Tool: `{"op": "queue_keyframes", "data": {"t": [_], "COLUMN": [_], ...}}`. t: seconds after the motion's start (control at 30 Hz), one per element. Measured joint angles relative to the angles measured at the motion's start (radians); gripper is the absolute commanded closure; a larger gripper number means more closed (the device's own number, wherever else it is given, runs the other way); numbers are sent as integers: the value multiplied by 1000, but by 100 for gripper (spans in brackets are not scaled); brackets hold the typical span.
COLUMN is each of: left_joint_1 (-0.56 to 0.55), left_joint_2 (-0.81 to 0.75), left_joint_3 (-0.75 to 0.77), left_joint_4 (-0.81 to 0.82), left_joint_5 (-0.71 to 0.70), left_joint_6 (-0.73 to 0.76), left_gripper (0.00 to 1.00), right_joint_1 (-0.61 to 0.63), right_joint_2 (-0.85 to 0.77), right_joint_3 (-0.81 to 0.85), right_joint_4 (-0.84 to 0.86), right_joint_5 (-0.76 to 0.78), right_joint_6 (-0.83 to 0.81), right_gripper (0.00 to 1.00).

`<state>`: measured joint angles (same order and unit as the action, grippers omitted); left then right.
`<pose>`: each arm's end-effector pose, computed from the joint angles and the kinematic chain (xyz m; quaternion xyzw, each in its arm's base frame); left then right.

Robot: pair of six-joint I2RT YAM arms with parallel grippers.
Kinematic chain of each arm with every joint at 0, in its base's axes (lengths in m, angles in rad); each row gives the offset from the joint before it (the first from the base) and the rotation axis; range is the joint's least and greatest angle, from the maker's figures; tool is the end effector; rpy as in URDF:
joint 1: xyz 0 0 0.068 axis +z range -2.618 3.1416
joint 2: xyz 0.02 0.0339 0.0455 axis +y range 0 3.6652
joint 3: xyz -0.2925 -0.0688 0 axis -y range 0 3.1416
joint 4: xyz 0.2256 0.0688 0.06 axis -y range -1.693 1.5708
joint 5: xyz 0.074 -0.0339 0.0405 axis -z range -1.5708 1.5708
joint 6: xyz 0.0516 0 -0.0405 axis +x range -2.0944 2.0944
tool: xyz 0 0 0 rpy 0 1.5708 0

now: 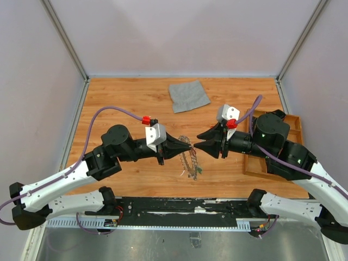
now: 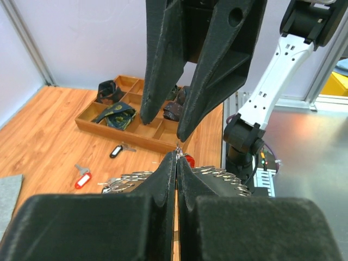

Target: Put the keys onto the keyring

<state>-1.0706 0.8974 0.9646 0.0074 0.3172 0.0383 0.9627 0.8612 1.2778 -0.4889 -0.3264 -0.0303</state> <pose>0.0728 -0.1668 0.4263 0.4521 0.5101 -0.4507 0.5765 0.0630 0.1194 0.4727 -0.4415 0.5825 0.4083 0.5468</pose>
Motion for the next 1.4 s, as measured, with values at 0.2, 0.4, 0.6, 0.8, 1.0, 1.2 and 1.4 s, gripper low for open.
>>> {"op": "queue_keyframes", "data": {"t": [0.2, 0.4, 0.6, 0.8, 1.0, 1.2, 1.4], "left_joint_1": [0, 0, 0, 0, 0, 0, 0], "left_joint_2": [-19, -37, -50, -50, -50, -50, -50], "left_joint_3": [-8, -12, -18, -18, -18, -19, -21], "left_joint_4": [20, 26, 38, 42, 42, 43, 43], "left_joint_5": [25, 45, 58, 63, 63, 62, 63], "left_joint_6": [0, 7, 8, 10, 10, 10, 10], "left_gripper": [100, 100, 99, 100, 99, 100, 100], "right_joint_1": [0, 0, 0, 0, 0, 0, 0], "right_joint_2": [-10, -8, -5, 3, 13, 12, 6], "right_joint_3": [-19, -19, -19, -19, -19, -19, -19], "right_joint_4": [60, 58, 40, 37, 34, 32, 19], "right_joint_5": [-47, -104, -130, -147, -169, -174, -175], "right_joint_6": [71, 87, 87, 87, 87, 88, 87], "right_gripper": [66, 65, 66, 71, 88, 94, 99]}}
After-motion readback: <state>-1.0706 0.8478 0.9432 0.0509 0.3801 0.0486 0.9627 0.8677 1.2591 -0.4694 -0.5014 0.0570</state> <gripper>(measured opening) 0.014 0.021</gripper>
